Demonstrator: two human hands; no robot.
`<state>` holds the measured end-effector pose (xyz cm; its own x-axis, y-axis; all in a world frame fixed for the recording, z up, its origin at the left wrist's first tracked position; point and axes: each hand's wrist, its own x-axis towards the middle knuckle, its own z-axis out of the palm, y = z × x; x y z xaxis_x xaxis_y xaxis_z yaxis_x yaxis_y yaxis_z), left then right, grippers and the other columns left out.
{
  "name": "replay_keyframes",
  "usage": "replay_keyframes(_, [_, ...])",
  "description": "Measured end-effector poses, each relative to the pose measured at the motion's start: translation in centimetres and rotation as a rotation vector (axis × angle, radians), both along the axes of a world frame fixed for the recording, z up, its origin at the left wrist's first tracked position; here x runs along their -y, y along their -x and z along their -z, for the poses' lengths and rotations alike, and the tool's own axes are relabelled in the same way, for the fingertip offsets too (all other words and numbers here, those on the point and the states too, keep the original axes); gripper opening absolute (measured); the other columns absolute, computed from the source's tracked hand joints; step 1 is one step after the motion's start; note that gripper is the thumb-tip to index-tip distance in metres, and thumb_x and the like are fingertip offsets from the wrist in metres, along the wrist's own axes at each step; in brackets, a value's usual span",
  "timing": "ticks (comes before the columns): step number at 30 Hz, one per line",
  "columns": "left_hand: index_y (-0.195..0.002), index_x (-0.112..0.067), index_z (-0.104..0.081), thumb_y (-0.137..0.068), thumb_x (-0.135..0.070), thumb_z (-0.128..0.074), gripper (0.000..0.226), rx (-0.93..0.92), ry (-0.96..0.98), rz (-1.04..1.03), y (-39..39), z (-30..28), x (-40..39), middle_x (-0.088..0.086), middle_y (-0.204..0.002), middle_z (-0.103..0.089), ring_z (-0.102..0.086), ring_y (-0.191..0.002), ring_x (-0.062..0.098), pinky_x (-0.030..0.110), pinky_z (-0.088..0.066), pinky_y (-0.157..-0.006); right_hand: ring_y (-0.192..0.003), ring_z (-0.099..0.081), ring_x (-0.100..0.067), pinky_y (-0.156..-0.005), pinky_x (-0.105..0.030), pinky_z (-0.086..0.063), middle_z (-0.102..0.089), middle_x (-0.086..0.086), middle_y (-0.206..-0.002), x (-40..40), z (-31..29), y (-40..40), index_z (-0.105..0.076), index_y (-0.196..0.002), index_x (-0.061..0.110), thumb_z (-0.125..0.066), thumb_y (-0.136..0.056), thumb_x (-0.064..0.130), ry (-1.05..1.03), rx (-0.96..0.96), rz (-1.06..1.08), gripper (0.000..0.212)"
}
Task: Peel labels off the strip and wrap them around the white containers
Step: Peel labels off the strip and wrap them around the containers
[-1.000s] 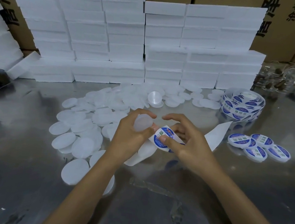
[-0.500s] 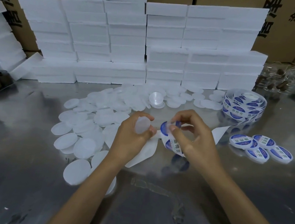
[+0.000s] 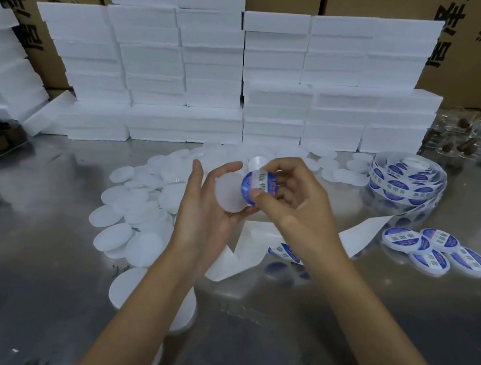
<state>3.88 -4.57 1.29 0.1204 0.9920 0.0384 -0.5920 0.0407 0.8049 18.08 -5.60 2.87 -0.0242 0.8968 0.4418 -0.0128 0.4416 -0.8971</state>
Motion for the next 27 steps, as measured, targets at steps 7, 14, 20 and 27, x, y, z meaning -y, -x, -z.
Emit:
replay_keyframes(7, [-0.128, -0.008, -0.057, -0.102, -0.059, -0.022, 0.066, 0.013, -0.026, 0.057, -0.4, -0.1, 0.2, 0.014, -0.116, -0.070, -0.068, -0.108, 0.026, 0.035, -0.056, -0.096, -0.086, -0.064, -0.007, -0.072, -0.018, -0.053, -0.065, 0.017, -0.092, -0.2, 1.3, 1.4, -0.058, -0.096, 0.029, -0.074, -0.083, 0.007, -0.061, 0.121, 0.084, 0.030])
replay_keyframes(14, [-0.138, -0.001, -0.050, -0.102, -0.056, -0.025, 0.071, -0.049, -0.045, 0.047, -1.0, -0.1, 0.4, 0.026, -0.134, -0.059, -0.062, -0.122, 0.034, 0.038, -0.054, -0.099, -0.088, -0.064, -0.005, -0.073, -0.016, -0.053, -0.064, 0.020, -0.094, -0.1, 1.6, 1.1, -0.058, -0.096, 0.030, -0.076, -0.082, 0.009, -0.060, 0.136, 0.091, 0.031])
replay_keyframes(20, [-0.126, -0.006, -0.055, -0.096, -0.054, -0.031, 0.062, -0.136, -0.114, 0.041, -1.5, 0.1, 0.5, 0.016, -0.120, -0.065, -0.063, -0.115, 0.027, 0.034, -0.056, -0.097, -0.088, -0.062, 0.001, -0.068, -0.010, -0.050, -0.063, 0.020, -0.093, 0.2, 1.6, 0.9, -0.055, -0.095, 0.037, -0.076, -0.083, 0.012, -0.045, 0.184, 0.111, 0.035])
replay_keyframes(27, [-0.121, -0.007, -0.056, -0.090, -0.052, -0.035, 0.058, -0.178, -0.188, 0.033, -1.7, -0.1, 0.6, 0.011, -0.112, -0.066, -0.063, -0.112, 0.027, 0.035, -0.053, -0.100, -0.086, -0.061, 0.002, -0.068, -0.006, -0.046, -0.059, 0.020, -0.098, 0.5, 1.7, 1.0, -0.057, -0.104, 0.032, -0.077, -0.084, 0.020, -0.109, 0.279, 0.224, 0.030])
